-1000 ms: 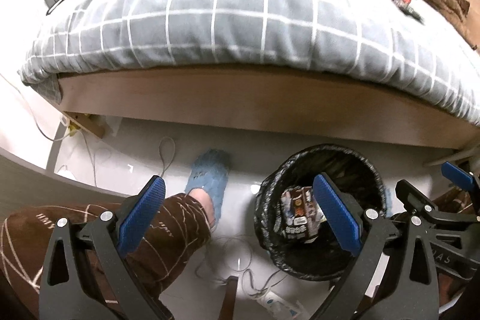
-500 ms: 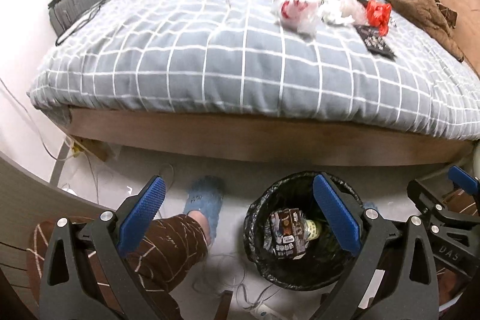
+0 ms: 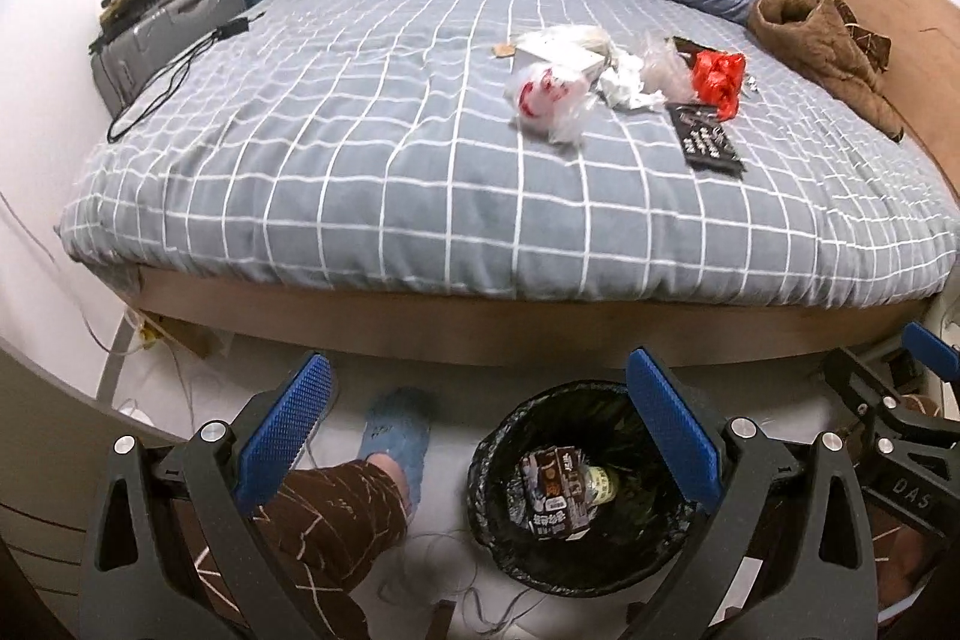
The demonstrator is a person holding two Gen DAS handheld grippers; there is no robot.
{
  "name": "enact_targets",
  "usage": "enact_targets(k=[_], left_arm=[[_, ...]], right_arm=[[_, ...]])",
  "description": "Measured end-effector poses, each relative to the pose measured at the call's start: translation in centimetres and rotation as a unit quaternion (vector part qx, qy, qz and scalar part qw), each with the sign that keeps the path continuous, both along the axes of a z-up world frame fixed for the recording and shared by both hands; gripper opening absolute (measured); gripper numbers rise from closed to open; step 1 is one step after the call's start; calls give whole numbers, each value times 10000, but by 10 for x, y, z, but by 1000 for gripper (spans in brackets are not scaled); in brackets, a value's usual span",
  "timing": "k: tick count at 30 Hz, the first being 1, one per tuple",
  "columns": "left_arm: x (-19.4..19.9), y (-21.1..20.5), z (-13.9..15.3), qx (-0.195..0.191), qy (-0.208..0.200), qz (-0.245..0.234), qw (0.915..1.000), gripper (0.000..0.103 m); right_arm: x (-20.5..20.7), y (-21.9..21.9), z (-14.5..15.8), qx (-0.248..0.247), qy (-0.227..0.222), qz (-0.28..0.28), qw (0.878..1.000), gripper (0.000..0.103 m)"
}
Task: Collect trash
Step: 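Move both tools back over the bed toward the remaining trash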
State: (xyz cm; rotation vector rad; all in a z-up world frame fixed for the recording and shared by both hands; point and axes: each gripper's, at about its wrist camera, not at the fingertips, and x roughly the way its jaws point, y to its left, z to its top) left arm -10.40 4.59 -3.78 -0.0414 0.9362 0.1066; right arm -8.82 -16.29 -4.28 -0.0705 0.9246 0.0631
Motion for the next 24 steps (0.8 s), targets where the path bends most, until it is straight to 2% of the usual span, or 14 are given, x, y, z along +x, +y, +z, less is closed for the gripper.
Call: enact_targets(k=[13, 24], left_arm=[[32, -14, 20, -32, -114, -153, 9998, 97], [94, -16, 19, -58, -86, -125, 9999, 97]], right_arm=[[23, -21, 26, 25, -248, -142, 9996, 95], [76, -27, 20, 87, -176, -84, 9998, 95]])
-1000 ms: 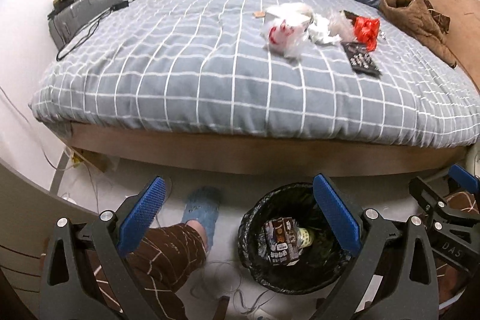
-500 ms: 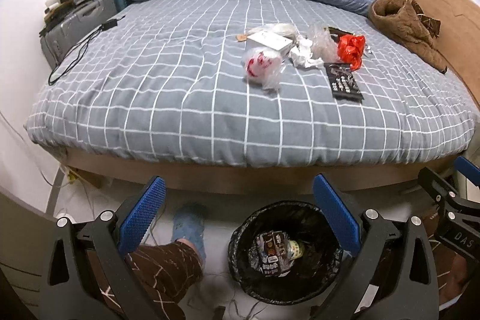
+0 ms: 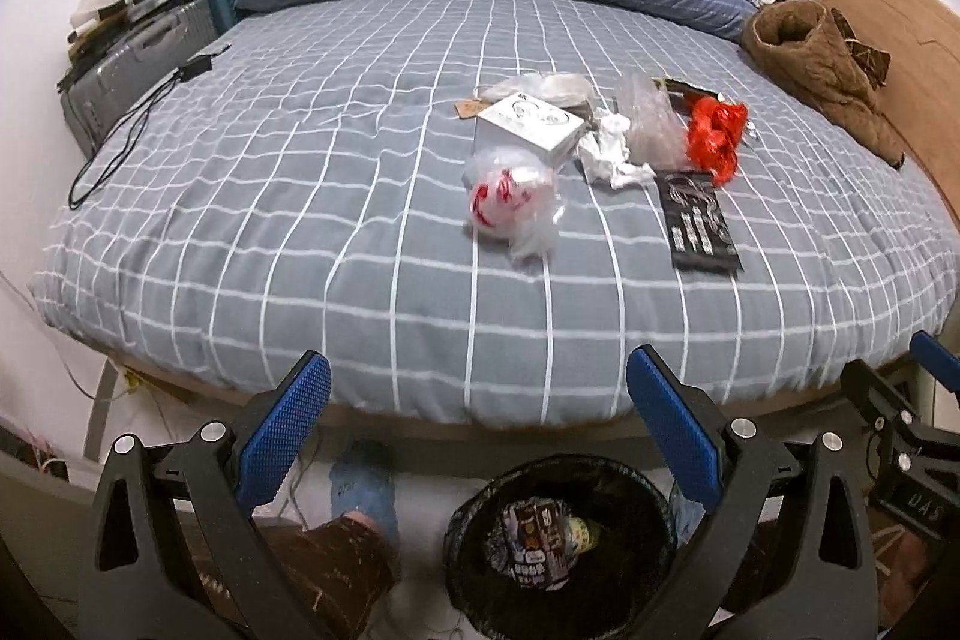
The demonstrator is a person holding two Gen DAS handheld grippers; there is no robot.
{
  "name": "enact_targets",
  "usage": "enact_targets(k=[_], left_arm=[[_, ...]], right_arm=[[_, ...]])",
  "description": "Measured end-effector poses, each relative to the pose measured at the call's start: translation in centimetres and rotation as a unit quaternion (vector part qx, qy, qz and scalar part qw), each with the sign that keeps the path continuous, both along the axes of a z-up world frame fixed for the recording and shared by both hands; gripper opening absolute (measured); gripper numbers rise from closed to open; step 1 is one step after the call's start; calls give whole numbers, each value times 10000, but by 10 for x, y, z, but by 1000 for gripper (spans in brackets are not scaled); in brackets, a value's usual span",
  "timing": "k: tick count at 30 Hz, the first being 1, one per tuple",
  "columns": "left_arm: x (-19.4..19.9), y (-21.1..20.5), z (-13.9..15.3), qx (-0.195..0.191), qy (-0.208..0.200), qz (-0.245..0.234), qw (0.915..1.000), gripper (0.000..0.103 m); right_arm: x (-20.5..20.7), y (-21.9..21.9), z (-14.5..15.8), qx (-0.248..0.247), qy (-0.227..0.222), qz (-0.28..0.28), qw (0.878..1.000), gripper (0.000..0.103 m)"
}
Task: Collect trash
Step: 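Move both tools back over the bed toward the remaining trash, then grasp the red-printed plastic bag with the left tool while the right tool grasps the black wipe packet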
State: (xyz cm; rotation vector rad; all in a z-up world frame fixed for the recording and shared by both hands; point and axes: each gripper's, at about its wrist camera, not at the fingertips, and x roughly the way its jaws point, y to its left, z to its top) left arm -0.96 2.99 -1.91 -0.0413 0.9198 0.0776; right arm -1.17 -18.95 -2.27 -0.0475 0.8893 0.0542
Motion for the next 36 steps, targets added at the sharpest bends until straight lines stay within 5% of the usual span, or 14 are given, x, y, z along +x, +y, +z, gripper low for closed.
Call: enact_targets(k=[26, 36], left_arm=[[134, 11, -57, -40, 235, 37, 9997, 96], [148, 0, -67, 4, 266, -166, 9995, 58]], right_arm=[[148, 30, -64, 181, 474, 93, 9987, 92], [162, 34, -77, 155, 589, -14, 9981, 74]])
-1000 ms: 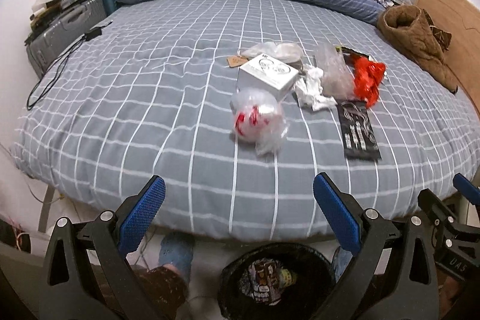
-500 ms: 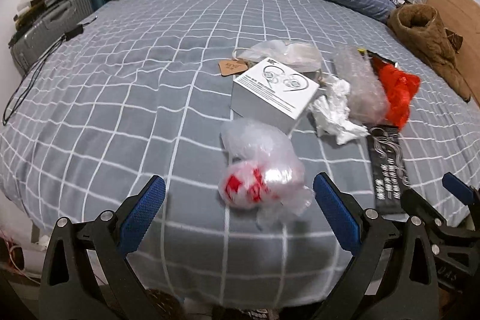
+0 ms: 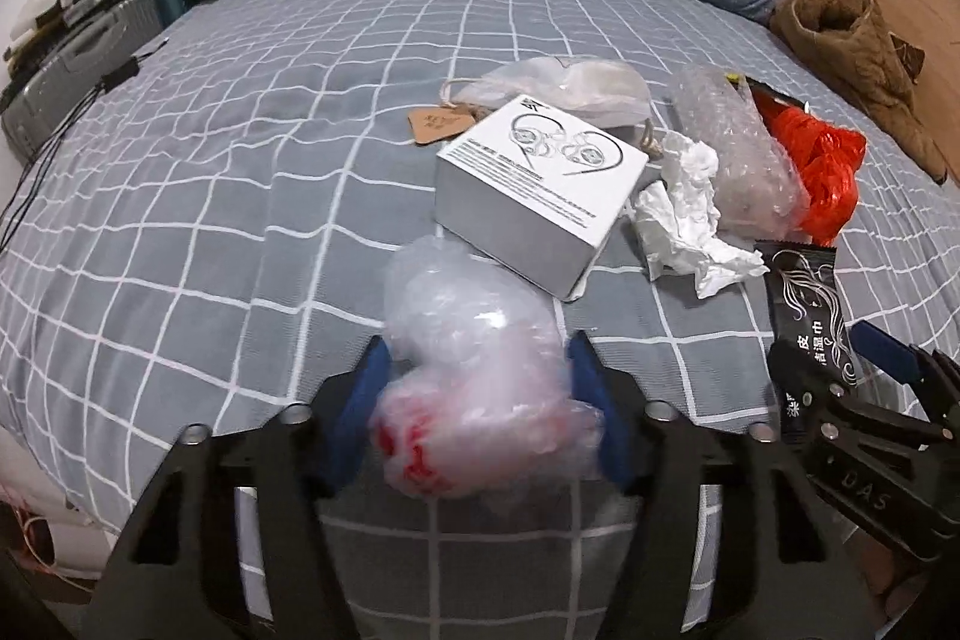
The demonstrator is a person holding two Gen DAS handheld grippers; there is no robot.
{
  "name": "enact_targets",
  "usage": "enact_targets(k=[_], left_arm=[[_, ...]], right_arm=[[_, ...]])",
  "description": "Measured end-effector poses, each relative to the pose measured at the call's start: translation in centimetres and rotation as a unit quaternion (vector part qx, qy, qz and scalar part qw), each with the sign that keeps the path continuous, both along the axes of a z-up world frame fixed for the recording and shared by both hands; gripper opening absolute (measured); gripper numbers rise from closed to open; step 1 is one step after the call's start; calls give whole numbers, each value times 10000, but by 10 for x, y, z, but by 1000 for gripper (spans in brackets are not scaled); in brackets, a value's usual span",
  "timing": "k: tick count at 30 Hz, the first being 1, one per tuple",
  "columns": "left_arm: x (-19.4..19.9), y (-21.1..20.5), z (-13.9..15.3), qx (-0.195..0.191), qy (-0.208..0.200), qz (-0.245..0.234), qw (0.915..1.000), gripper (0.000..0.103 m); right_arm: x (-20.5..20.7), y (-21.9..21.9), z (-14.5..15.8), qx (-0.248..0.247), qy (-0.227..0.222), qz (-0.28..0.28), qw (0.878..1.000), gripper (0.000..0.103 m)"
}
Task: Collect trash
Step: 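Grasp the red-printed plastic bag with the left tool while the right tool grasps the black wipe packet, then carry the plastic bag and black packet over the black bin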
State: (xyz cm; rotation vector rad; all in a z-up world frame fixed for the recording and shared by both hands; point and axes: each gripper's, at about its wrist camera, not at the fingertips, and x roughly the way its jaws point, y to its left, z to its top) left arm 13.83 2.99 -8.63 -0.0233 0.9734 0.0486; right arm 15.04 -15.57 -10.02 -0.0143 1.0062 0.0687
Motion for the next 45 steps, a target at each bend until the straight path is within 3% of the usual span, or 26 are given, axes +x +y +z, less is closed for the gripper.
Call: enact_targets(k=[5, 21, 45], left_arm=[[-1, 0, -1, -39, -45, 37, 10000, 56], [-26, 2, 13, -87, -61, 79, 9999, 55], [-69, -5, 46, -123, -126, 27, 9998, 55]], right_arm=[[-3, 8, -2, -191, -54, 63, 9998, 56], [-16, 0, 7, -58, 8, 116, 9999, 33], [-60, -8, 50, 116, -222, 129, 9996, 32]])
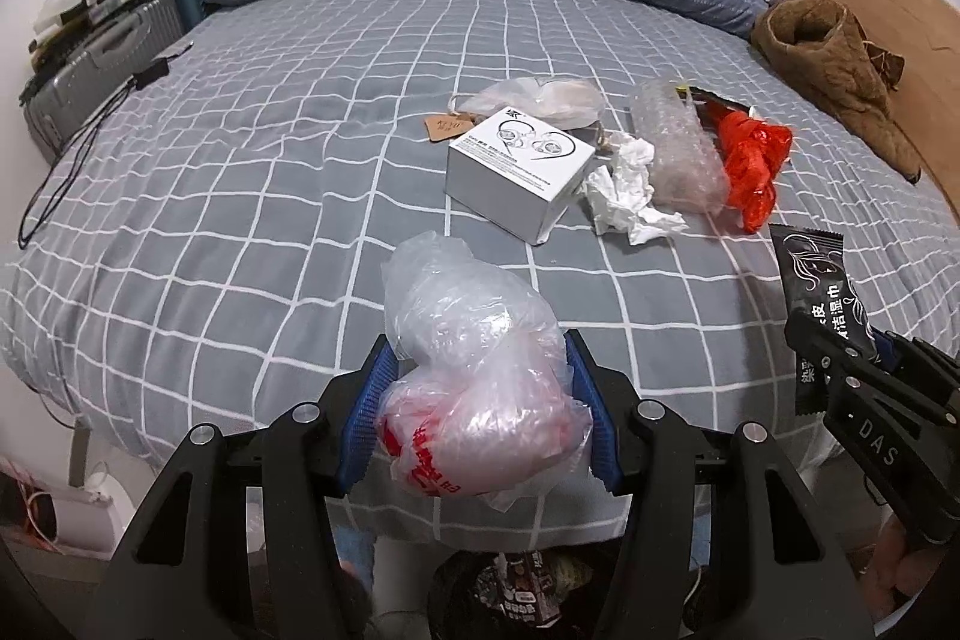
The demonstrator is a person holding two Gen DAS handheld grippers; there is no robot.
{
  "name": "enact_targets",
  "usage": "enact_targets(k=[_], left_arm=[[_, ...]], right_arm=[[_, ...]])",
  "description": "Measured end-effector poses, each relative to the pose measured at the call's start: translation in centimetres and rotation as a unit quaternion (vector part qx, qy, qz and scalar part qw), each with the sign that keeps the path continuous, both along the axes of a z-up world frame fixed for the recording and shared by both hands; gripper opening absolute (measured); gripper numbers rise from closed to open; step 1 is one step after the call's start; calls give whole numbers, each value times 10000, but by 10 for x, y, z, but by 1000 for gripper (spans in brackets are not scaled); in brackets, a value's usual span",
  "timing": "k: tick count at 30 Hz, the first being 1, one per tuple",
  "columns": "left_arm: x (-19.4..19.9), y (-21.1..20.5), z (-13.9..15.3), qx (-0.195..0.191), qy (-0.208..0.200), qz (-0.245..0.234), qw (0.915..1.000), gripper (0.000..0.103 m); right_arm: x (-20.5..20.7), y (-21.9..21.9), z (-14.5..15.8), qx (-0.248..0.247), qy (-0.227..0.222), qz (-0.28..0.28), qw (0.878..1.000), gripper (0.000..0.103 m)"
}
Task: Collect trash
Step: 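Carry the plastic bag and black packet over the black bin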
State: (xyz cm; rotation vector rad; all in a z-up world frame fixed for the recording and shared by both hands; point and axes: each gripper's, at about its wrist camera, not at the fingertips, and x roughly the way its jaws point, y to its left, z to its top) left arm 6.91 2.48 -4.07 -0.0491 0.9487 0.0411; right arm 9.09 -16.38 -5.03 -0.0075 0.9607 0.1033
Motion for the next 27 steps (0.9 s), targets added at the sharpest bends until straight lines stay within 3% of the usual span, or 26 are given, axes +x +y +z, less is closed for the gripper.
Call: enact_targets(k=[27], left_arm=[[-53, -11, 45, 71, -164, -148, 9997, 55]], right_arm=[[-61, 6, 48, 6, -290, 135, 9995, 32]])
